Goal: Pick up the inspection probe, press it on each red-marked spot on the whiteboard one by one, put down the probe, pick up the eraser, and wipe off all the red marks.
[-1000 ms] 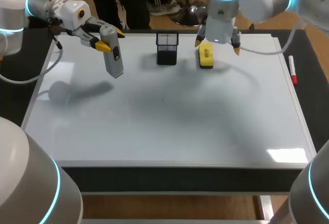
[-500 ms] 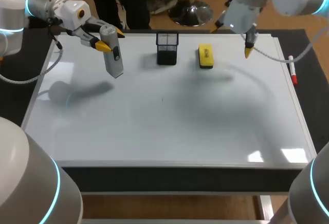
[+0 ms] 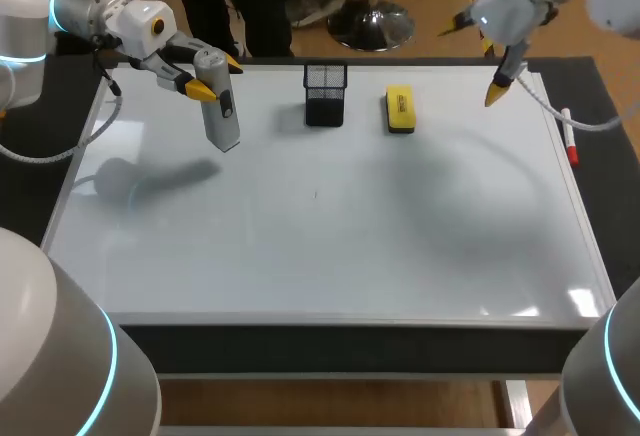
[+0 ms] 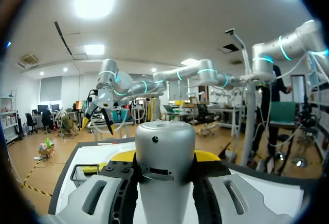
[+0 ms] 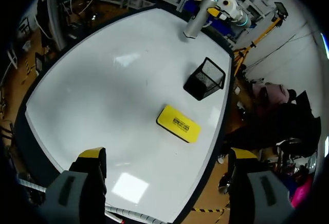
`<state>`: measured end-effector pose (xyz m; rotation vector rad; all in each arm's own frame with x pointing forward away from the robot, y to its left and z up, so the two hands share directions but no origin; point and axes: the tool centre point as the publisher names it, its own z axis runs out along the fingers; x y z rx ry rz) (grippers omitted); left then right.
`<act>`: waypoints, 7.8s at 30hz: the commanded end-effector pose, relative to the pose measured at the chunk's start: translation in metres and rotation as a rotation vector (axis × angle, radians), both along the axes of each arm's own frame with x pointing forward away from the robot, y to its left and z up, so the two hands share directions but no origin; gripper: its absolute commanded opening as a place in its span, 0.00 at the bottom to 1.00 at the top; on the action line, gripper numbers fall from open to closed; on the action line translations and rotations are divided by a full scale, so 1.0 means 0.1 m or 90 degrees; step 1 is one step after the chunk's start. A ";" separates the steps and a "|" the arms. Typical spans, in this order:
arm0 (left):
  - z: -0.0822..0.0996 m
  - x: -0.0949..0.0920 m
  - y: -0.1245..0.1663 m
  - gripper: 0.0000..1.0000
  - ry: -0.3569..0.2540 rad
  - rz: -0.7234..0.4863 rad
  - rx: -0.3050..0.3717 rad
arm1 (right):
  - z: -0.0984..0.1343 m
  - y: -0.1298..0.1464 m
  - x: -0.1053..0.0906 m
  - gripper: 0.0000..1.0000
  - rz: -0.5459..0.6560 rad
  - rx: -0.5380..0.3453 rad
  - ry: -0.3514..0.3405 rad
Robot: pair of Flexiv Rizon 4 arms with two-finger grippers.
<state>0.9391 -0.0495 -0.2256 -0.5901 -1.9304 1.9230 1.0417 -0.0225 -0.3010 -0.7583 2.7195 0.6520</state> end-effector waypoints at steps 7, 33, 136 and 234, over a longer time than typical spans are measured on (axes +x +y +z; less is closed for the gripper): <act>0.02 -0.01 -0.01 0.00 0.000 0.001 0.001 | 0.01 -0.04 -0.05 1.00 -0.004 0.005 -0.011; 0.16 0.28 -0.27 0.00 0.019 0.090 -0.022 | 0.01 -0.04 -0.05 1.00 -0.004 0.005 -0.011; 0.24 1.52 -1.72 0.00 0.072 0.433 -0.114 | 0.01 -0.04 -0.05 1.00 -0.004 0.005 -0.011; -0.20 1.39 -1.06 1.00 -0.120 0.426 0.070 | 0.01 -0.04 -0.05 1.00 -0.004 0.005 -0.011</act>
